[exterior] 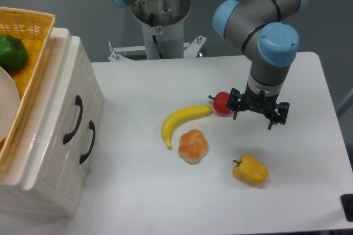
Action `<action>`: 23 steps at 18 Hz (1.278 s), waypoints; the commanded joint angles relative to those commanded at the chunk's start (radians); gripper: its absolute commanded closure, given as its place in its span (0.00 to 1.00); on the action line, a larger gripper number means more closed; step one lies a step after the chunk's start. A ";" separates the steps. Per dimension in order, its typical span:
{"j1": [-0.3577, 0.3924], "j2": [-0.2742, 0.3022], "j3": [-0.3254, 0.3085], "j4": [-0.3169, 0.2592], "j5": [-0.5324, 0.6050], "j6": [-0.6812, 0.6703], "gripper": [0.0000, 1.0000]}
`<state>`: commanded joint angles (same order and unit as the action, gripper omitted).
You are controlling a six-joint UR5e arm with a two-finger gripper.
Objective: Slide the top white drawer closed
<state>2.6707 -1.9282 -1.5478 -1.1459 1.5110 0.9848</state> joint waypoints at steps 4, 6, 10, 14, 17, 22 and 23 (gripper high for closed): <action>-0.003 0.000 0.000 0.000 0.000 -0.002 0.00; -0.005 0.000 0.000 0.000 0.000 -0.002 0.00; -0.005 0.000 -0.002 0.000 0.000 -0.002 0.00; -0.005 0.000 -0.003 0.000 0.000 -0.002 0.00; -0.005 0.002 -0.005 0.000 0.002 -0.005 0.00; -0.017 0.006 -0.006 0.002 0.005 -0.121 0.00; -0.028 0.006 -0.006 0.002 0.005 -0.138 0.00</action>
<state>2.6432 -1.9221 -1.5539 -1.1443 1.5156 0.8469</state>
